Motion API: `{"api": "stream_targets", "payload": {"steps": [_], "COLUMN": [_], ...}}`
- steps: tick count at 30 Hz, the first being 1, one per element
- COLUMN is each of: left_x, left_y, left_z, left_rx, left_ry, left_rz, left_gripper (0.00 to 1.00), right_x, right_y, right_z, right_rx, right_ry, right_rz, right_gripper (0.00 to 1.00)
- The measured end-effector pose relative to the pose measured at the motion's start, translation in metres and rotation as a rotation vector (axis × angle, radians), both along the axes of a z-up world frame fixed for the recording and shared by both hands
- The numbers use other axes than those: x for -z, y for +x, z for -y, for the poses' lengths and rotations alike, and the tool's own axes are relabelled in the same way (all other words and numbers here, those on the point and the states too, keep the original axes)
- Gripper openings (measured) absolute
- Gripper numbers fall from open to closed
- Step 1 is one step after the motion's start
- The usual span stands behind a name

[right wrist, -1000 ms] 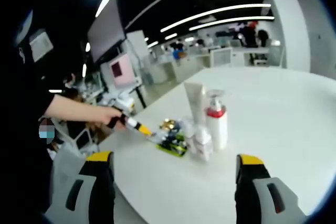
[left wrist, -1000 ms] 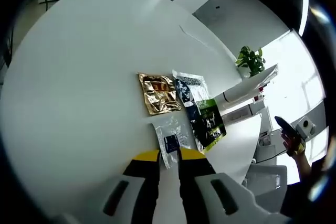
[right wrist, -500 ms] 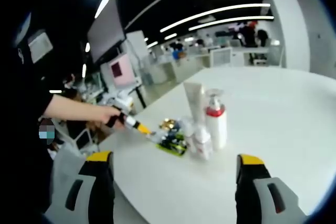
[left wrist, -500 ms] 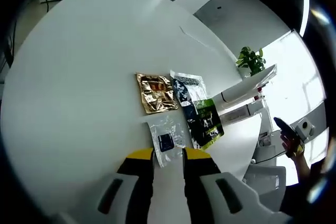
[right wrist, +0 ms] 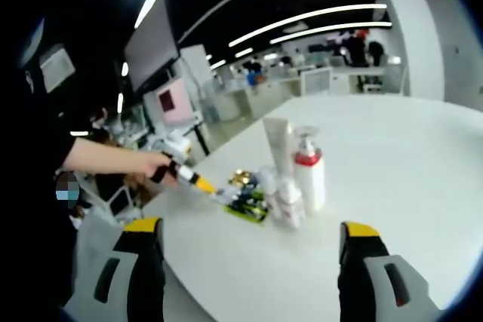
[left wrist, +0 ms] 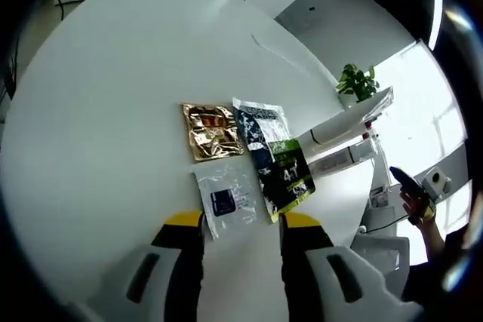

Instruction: Arrange the skincare products in the storage area until every visible bottle or jar stands upright without overlapping.

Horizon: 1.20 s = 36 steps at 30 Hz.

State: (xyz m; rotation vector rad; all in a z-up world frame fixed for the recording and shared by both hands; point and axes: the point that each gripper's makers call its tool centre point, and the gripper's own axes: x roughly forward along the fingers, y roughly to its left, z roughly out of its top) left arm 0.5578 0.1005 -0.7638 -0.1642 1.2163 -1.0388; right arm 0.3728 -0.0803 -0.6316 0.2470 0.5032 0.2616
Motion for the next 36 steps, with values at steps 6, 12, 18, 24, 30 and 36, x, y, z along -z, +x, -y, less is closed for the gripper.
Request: {"api": "stream_targets", "payload": {"steps": [6,12,18,24,30,36], "left_x": [-0.006,-0.002,-0.005,-0.002,-0.003,-0.005], "left_y": [-0.006,-0.015,-0.023,-0.020,-0.024,-0.019], "left_z": [0.007,0.010,0.018,0.015,0.015,0.012], "left_rx": [0.013,0.064,0.075,0.132,0.145,0.139], "left_ry": [0.009,0.058,0.057,0.109,0.106,0.111], "left_rz": [0.036,0.087,0.099,0.168,0.169,0.180], "left_gripper": [0.49,0.59,0.69,0.73,0.74,0.75], "right_x": [0.002,0.003,0.003,0.003,0.006,0.006], "right_y": [0.001,0.000,-0.001,-0.002,-0.003,-0.002], "right_z": [-0.001,0.001,0.002,0.002,0.002,0.001], "right_rx": [-0.002,-0.002,0.000,-0.001,0.001,-0.003], "right_ry": [0.004,0.008,0.010,0.013,0.016,0.015], "right_rz": [0.000,-0.001,0.000,-0.001,-0.005,-0.003], "right_gripper": [0.95,0.95,0.95,0.95,0.95,0.95]}}
